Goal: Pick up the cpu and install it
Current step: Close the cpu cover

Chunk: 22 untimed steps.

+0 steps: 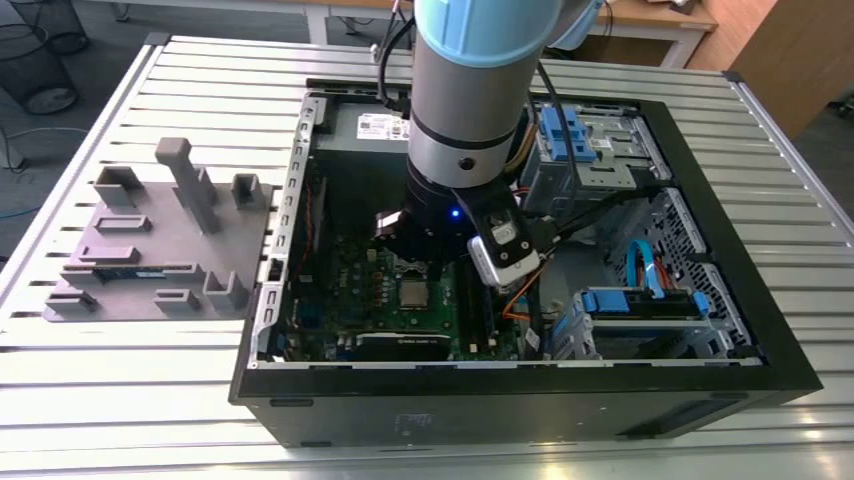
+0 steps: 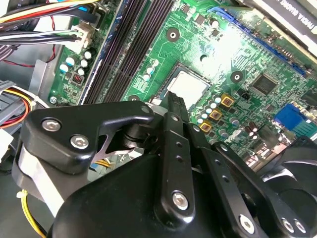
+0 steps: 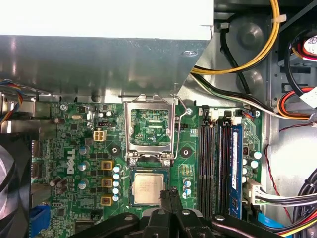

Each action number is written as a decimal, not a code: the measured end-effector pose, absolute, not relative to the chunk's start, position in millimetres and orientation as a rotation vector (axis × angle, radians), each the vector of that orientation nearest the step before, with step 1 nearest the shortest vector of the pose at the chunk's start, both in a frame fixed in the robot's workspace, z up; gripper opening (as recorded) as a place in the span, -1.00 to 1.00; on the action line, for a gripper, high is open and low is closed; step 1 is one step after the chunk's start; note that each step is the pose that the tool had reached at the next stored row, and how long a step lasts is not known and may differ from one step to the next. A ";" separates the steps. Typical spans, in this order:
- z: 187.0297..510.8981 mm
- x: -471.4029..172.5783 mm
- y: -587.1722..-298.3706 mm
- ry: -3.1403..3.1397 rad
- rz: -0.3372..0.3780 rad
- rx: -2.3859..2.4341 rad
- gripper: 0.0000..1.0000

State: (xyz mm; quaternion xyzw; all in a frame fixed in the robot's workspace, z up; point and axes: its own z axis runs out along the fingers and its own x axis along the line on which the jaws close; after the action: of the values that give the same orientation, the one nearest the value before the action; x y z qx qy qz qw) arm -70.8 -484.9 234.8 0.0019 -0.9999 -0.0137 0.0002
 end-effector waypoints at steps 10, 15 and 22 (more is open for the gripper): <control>232.4 -70.8 -484.9 -3.141 -0.043 0.006 -0.79; 231.1 -70.1 -484.4 -3.141 -0.043 0.006 -0.79; 227.2 -66.8 -482.6 -3.141 -0.043 0.007 -0.79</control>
State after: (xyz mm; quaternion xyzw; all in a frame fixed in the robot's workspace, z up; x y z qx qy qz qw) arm -66.8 -482.6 227.2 0.0021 -0.9999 -0.0137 0.0002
